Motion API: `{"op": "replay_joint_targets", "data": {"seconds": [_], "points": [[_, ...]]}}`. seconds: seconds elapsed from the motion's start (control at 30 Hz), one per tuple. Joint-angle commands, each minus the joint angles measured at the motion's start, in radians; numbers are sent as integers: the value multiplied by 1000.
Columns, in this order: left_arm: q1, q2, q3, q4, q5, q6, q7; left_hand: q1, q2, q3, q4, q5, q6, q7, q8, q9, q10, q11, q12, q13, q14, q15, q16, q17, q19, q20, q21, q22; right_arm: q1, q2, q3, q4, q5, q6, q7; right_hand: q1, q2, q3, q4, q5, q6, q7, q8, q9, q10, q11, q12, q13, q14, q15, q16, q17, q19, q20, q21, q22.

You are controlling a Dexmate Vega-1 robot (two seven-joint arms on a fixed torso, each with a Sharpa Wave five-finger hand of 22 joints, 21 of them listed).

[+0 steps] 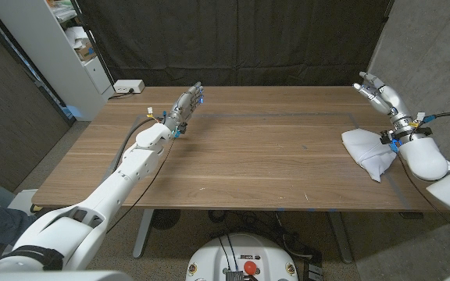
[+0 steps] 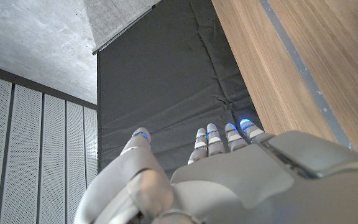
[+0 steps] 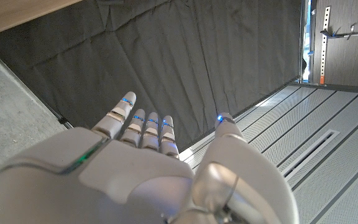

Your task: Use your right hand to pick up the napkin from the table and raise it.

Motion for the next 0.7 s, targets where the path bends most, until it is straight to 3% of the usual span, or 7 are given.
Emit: {"op": "replay_joint_targets", "data": {"seconds": [0.03,0.7], "points": [[-7,-4,2,14,-1,-5,-11,-2,11,1,-8,-2,5,3,-1,5,-3,1,2,3,-3,5,0,4,4,-1,-4,1,-24,-20,11,-21,-92,-20,-47,10,2,2,-5,-3,-2,1,0,1,-4,1,5,4,-6,-1,-6,2,-3,-3,-1,4],[-19,-5,7,29,3,2,-27,-3,13,1,-11,-2,4,1,-1,5,-2,-2,3,3,-4,3,0,3,7,-2,-14,2,-59,-39,36,-64,-184,-67,-96,11,7,1,-6,-4,-2,0,0,2,-4,-2,5,4,-7,-4,-5,3,-11,-3,0,4]]}}
